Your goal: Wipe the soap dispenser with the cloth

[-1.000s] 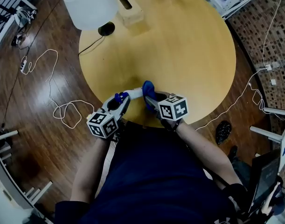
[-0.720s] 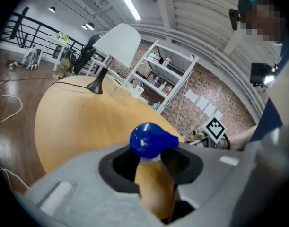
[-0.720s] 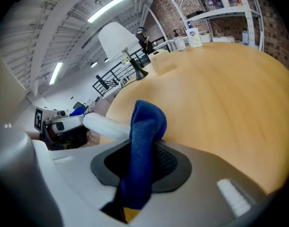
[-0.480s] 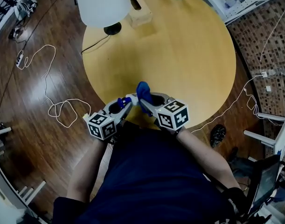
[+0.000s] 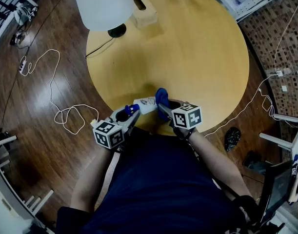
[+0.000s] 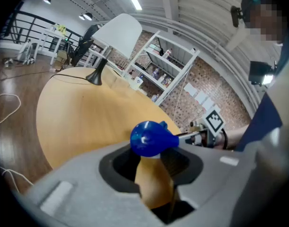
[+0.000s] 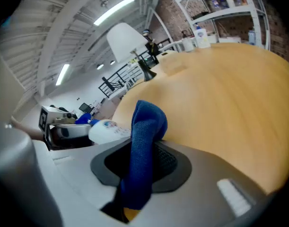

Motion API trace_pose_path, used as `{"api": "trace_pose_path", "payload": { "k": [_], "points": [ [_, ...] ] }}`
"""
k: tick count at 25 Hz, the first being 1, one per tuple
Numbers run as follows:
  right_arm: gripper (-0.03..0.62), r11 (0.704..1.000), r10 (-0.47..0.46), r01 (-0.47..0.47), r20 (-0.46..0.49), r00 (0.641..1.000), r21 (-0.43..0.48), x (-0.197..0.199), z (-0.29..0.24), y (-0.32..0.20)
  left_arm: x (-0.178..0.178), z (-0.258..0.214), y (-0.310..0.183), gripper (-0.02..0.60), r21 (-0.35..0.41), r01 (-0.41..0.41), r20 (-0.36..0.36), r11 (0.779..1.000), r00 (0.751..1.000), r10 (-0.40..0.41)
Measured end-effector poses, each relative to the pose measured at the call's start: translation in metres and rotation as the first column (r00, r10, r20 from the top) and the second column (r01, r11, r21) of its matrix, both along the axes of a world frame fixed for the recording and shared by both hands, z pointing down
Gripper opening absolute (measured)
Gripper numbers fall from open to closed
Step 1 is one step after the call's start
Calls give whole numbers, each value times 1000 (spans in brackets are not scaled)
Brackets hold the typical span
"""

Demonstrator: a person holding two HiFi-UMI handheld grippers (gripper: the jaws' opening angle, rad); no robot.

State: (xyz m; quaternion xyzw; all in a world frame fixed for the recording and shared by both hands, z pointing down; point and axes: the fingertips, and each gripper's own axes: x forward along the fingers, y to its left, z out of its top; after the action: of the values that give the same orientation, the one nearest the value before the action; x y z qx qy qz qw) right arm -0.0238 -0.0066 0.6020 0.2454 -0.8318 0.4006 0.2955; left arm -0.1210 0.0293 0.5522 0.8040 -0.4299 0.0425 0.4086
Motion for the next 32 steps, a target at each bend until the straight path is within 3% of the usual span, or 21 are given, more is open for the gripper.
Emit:
{"api": "trace_pose_path", "payload": {
  "k": [6, 8, 9, 10, 11, 12, 13, 15, 16, 17, 18, 19, 21, 23, 24, 25, 26, 29, 30, 31, 32],
  "points": [
    [103, 998, 23, -32, -137, 990, -63, 43, 41, 13, 4, 2, -1, 130, -28, 30, 10, 999, 1000, -29],
    [103, 996, 53, -61, -120, 991, -59, 50, 37, 16, 9, -2, -7, 130, -8, -24, 98, 1000, 995, 25],
    [103, 996, 71, -77, -108, 992, -55, 54, 34, 15, 14, -3, -11, 130, 10, -95, 184, 995, 979, 91],
    [103, 994, 88, -93, -101, 991, -50, 59, 30, 14, 22, -5, -16, 130, 25, -200, 292, 980, 938, 184],
    [103, 993, 104, -109, -97, 990, -44, 66, 27, 13, 33, -7, -20, 129, 27, -336, 409, 941, 863, 297],
    [103, 991, 122, -126, -94, 988, -38, 73, 25, 11, 47, -9, -21, 129, 12, -492, 523, 871, 745, 414],
    [103, 989, 140, -143, -91, 986, -34, 80, 23, 9, 61, -12, -20, 129, -21, -643, 623, 765, 591, 513],
    [103, 983, 177, -180, -84, 981, -28, 92, 20, 4, 83, -14, -15, 130, -124, -845, 740, 521, 271, 616],
    [103, 980, 196, -198, -79, 977, -26, 97, 19, 2, 89, -13, -14, 130, -174, -887, 758, 428, 157, 633],
    [103, 976, 213, -216, -73, 974, -25, 102, 19, 1, 94, -13, -15, 132, -210, -905, 763, 371, 86, 641],
    [103, 973, 229, -231, -67, 971, -26, 107, 18, 0, 98, -12, -17, 135, -233, -909, 762, 346, 50, 645],
    [103, 969, 242, -244, -61, 968, -28, 111, 18, 0, 101, -12, -21, 139, -244, -907, 762, 344, 41, 647],
    [103, 964, 262, -264, -49, 964, -40, 116, 17, 2, 105, -14, -27, 157, -251, -891, 766, 378, 55, 640],
    [103, 957, 283, -285, -37, 958, -56, 119, 16, 4, 105, -16, -30, 189, -251, -864, 771, 436, 94, 630],
    [103, 954, 292, -294, -32, 956, -62, 120, 16, 6, 103, -16, -29, 196, -244, -843, 766, 479, 135, 628],
    [103, 952, 298, -299, -30, 954, -66, 122, 16, 8, 99, -16, -26, 206, -232, -812, 756, 536, 197, 624],
    [103, 951, 300, -301, -28, 954, -68, 123, 16, 9, 94, -16, -22, 217, -213, -767, 742, 605, 276, 611],
    [103, 953, 295, -296, -25, 955, -68, 130, 16, 10, 88, -19, -12, 219, -142, -568, 678, 811, 541, 498],
    [103, 953, 293, -294, -26, 956, -67, 135, 16, 8, 90, -20, -11, 219, -126, -491, 658, 862, 609, 443],
    [103, 954, 290, -291, -27, 957, -67, 139, 16, 6, 95, -22, -11, 218, -120, -418, 644, 901, 658, 390],
    [103, 956, 286, -287, -29, 958, -66, 144, 16, 4, 100, -23, -15, 218, -120, -353, 638, 928, 689, 344]
  ]
}}
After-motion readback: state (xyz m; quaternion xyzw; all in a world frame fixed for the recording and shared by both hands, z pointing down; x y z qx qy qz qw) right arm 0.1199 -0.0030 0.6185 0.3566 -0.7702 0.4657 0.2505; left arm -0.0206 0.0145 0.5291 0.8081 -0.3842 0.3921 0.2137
